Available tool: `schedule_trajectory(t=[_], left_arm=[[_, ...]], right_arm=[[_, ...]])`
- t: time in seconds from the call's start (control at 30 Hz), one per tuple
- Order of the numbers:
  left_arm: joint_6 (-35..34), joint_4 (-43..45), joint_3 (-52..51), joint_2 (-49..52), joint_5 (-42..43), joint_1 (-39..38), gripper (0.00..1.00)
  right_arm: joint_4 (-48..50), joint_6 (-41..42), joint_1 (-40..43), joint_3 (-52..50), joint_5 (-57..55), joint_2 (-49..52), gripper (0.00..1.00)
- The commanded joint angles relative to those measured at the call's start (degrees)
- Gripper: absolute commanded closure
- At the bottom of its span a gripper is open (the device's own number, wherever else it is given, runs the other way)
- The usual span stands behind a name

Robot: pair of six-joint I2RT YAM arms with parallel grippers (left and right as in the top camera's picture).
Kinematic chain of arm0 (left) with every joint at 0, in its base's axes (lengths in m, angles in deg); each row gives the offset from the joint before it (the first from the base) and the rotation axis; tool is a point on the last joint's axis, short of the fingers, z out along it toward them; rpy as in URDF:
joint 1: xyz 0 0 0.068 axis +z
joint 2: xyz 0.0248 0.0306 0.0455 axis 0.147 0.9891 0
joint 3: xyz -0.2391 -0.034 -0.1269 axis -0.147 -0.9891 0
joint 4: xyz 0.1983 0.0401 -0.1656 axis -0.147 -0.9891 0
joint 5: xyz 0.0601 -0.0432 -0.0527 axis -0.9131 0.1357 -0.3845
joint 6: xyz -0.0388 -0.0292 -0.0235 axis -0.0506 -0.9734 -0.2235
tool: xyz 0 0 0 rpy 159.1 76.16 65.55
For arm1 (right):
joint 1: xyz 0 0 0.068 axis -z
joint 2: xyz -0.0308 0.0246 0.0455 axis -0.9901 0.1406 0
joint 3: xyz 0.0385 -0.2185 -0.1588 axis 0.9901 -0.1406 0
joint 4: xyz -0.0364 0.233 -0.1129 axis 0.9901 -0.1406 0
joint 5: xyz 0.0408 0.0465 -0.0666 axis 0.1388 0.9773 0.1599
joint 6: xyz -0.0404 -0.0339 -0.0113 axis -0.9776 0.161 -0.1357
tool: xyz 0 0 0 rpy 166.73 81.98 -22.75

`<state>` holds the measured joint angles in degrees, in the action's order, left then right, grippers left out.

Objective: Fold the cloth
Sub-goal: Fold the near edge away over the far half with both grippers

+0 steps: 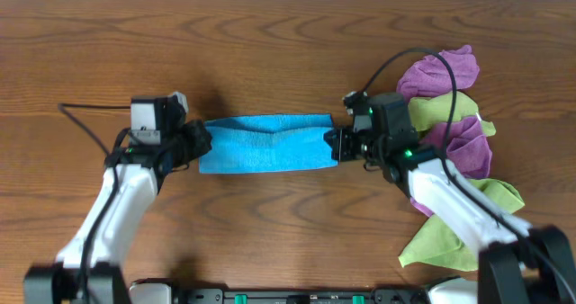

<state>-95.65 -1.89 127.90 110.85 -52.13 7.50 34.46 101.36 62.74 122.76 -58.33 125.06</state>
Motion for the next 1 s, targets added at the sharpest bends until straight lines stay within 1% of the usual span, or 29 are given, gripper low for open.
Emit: schedule_trajectory(t=[0.0, 0.1, 0.2, 0.33, 0.43, 0.63, 0.67, 0.7, 0.73, 0.8, 0.83, 0.87, 0.9, 0.93, 0.97], left_arm=[[-0.6, 2.1, 4.2, 5.3, -0.5, 0.6, 0.94], [0.0, 1.3, 10.0, 10.4, -0.2, 1.4, 0.94], [3.0, -5.2, 14.8, 12.7, 0.0, 1.4, 0.94], [4.2, -12.7, 15.1, 12.5, 0.0, 1.4, 0.94], [7.0, -18.3, 15.0, 12.5, -0.2, 1.3, 0.94], [7.2, -22.6, 15.0, 12.5, -1.8, 1.3, 0.94], [7.2, -22.6, 15.0, 12.5, -1.8, 1.3, 0.89], [7.1, -22.5, 15.0, 12.5, -1.8, 1.3, 0.60], [7.2, -22.6, 15.0, 12.5, -1.8, 1.3, 0.41], [7.2, -23.1, 15.0, 12.5, -1.8, 1.4, 0.39], [7.2, -23.2, 15.1, 12.4, -1.8, 1.6, 0.16], [7.2, -23.4, 15.1, 12.2, -1.8, 1.7, 0.02], [7.6, -23.4, 15.1, 12.0, -1.8, 1.7, 0.02], [7.7, -23.4, 15.1, 11.7, -1.8, 1.7, 0.02], [8.3, -23.4, 15.3, 11.4, -1.6, 1.7, 0.14]], right_arm=[[2.4, 0.9, 1.4, 4.4, -0.4, 3.8, 0.98], [2.0, 0.8, 1.9, 9.4, -0.2, 7.4, 0.98], [-1.7, 0.8, 1.8, 12.4, 0.6, 8.4, 0.98], [-9.4, 0.8, 1.7, 12.5, 2.7, 8.3, 0.99], [-16.4, 0.6, 1.6, 12.5, 2.6, 8.3, 0.98], [-21.7, -0.3, 1.6, 12.5, 2.5, 8.3, 0.98], [-21.7, -0.5, 1.6, 12.5, 2.6, 8.3, 0.83], [-21.7, -0.5, 1.5, 12.5, 2.6, 8.3, 0.45], [-21.7, -0.5, 1.5, 12.5, 2.6, 8.3, 0.33], [-21.6, -1.1, 1.7, 12.6, 2.6, 8.3, 0.18], [-21.6, -1.7, 1.8, 12.7, 2.6, 8.3, 0.17], [-21.6, -2.0, 2.0, 13.2, 2.6, 8.3, 0.19], [-21.6, -2.0, 2.3, 13.7, 2.6, 8.1, 0.22], [-21.6, -2.0, 2.6, 14.4, 2.6, 7.9, 0.32], [-21.7, -2.1, 2.8, 15.2, 2.6, 7.7, 0.65]])
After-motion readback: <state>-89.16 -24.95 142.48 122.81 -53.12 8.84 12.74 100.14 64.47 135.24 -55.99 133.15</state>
